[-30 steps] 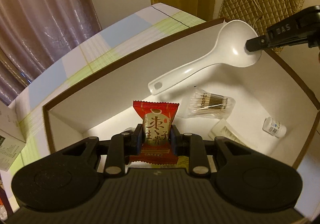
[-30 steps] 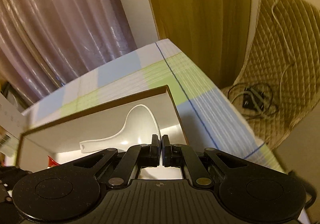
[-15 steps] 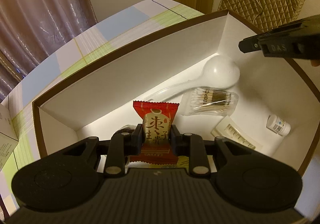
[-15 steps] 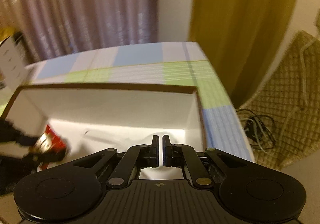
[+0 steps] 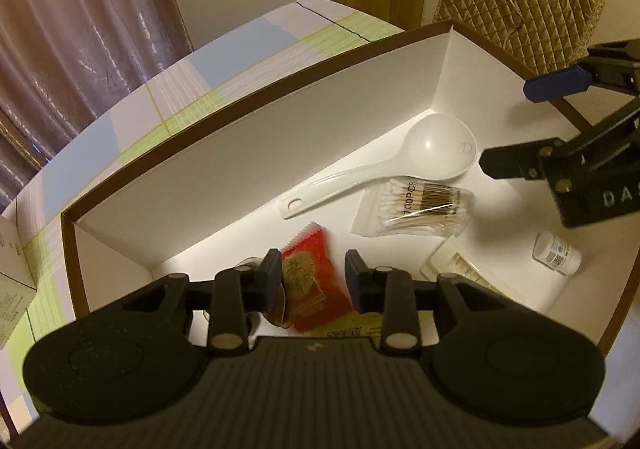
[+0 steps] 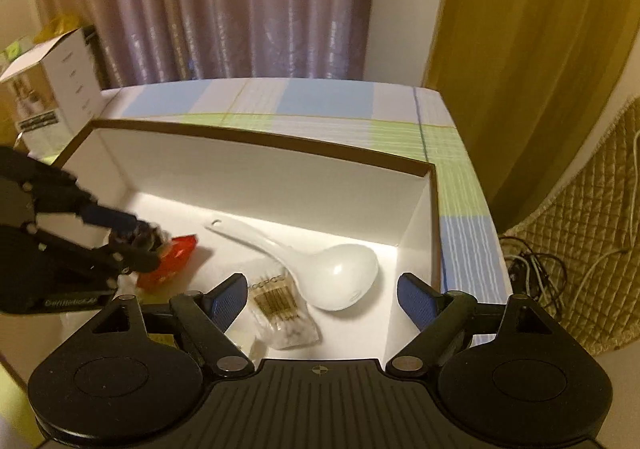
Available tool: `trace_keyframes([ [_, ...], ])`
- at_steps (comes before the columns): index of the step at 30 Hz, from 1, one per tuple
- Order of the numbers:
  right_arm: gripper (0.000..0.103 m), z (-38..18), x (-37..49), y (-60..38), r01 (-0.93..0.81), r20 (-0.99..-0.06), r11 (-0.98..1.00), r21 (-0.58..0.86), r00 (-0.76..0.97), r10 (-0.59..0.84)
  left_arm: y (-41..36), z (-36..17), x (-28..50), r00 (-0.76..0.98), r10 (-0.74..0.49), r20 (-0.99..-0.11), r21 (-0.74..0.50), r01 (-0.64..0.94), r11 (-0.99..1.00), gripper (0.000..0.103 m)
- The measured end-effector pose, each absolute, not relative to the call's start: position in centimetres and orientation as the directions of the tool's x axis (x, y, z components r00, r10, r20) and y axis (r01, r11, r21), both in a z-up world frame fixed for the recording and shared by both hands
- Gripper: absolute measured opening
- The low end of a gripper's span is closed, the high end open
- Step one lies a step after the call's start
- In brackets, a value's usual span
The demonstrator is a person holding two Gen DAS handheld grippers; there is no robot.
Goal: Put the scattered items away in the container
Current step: 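Open both tools to drop the red packet and white spoon into the box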
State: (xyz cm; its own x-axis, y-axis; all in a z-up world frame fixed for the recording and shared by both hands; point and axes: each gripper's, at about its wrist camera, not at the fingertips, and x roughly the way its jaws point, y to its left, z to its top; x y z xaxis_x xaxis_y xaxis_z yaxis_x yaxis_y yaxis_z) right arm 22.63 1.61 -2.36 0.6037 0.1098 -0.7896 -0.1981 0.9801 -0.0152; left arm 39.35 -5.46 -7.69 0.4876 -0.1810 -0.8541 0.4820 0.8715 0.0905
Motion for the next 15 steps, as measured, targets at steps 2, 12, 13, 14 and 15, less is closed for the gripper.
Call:
trace_keyframes([
  [2, 0.087, -2.4, 22.4, 1.9, -0.227, -0.795, 0.974, -0.002, 0.591, 0.136, -5.5, -7.5, 39.2, 0.494, -0.179, -0.851, 0.096, 0.481, 0.872, 0.036],
  [12, 0.087, -2.7, 21.4, 2.8, -0.304, -0.809, 0.952, -0.017, 0.564, 0.165, -5.4, -6.7, 38.3, 0.512, -0.154, -0.845, 0.121, 0.463, 0.878, 0.061],
  [13, 0.087, -2.6, 21.2, 2.9, -0.311, -0.811, 0.950, -0.022, 0.561, 0.164, -5.3, -6.6, 38.1, 0.514, -0.148, -0.845, 0.124, 0.457, 0.881, 0.063],
  [14, 0.087, -2.6, 21.1, 3.0, -0.317, -0.813, 0.948, -0.028, 0.559, 0.163, -5.3, -6.4, 38.0, 0.518, -0.142, -0.844, 0.128, 0.451, 0.883, 0.067],
  [15, 0.088, -2.6, 20.9, 3.1, -0.321, -0.814, 0.946, -0.034, 0.558, 0.160, -5.2, -6.3, 37.9, 0.520, -0.139, -0.843, 0.131, 0.448, 0.884, 0.069],
])
